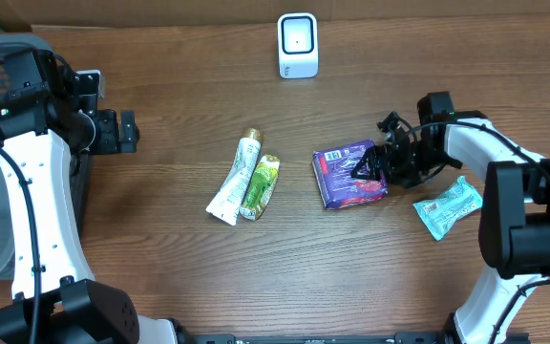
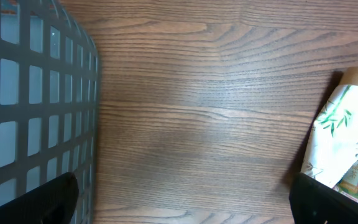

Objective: Scan the item barcode
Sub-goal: 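Grasp the purple package with the right gripper and lift it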

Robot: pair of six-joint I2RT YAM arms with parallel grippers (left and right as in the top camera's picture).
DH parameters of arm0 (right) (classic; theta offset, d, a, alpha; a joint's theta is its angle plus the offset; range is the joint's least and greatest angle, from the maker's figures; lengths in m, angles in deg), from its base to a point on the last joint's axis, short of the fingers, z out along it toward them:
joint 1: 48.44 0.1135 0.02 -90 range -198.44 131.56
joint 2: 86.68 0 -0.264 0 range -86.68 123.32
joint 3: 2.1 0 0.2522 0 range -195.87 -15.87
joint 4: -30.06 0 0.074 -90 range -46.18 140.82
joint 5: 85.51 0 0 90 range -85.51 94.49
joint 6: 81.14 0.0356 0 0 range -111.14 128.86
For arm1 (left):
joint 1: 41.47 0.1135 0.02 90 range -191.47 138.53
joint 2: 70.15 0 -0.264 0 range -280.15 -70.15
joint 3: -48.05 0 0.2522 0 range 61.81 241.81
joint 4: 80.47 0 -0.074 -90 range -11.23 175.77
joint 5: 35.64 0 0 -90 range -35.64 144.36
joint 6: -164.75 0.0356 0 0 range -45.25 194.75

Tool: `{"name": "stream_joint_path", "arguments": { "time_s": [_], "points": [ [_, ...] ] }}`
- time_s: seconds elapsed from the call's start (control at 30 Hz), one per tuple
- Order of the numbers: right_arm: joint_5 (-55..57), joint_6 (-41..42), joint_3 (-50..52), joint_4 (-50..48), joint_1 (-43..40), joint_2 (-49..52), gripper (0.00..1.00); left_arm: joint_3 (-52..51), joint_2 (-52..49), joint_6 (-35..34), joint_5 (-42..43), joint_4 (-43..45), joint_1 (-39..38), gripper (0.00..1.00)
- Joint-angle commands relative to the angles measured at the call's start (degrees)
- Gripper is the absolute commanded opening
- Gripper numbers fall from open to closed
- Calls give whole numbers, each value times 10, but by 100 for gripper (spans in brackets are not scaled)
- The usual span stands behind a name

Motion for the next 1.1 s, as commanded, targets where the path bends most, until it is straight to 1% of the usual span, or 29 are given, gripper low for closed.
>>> {"name": "stream_joint_path", "arguments": {
  "time_s": [0.0,0.07,0.13,0.2,0.27,0.43,0.53,0.67,0.7,0.83,0.97,1.07],
  "points": [
    [-3,20,20,-5,2,21,48,-3,6,15,2,0,2,100],
    [-4,35,20,-5,1,21,37,-3,6,15,2,0,2,100],
    [-23,37,19,-3,-2,21,33,-3,6,15,2,0,2,100],
    [-49,37,16,0,-7,19,22,-3,6,15,2,0,2,100],
    [-71,36,7,13,-12,14,18,-3,6,15,2,0,2,99],
    [-81,37,-33,56,-12,-27,13,-3,6,15,2,0,2,100],
    [-80,43,-65,78,-3,-76,10,-3,6,15,2,0,2,100],
    [-71,63,-98,74,19,-152,5,-3,6,15,2,0,2,100],
    [-60,67,-106,74,27,-170,4,-3,6,15,2,0,2,100],
    [53,122,-138,73,60,-248,4,-3,6,15,2,0,2,100],
    [121,143,-152,72,90,-310,4,-3,6,15,2,0,2,100],
    [151,155,-152,73,104,-338,4,-3,6,15,2,0,2,100]
  ]
}}
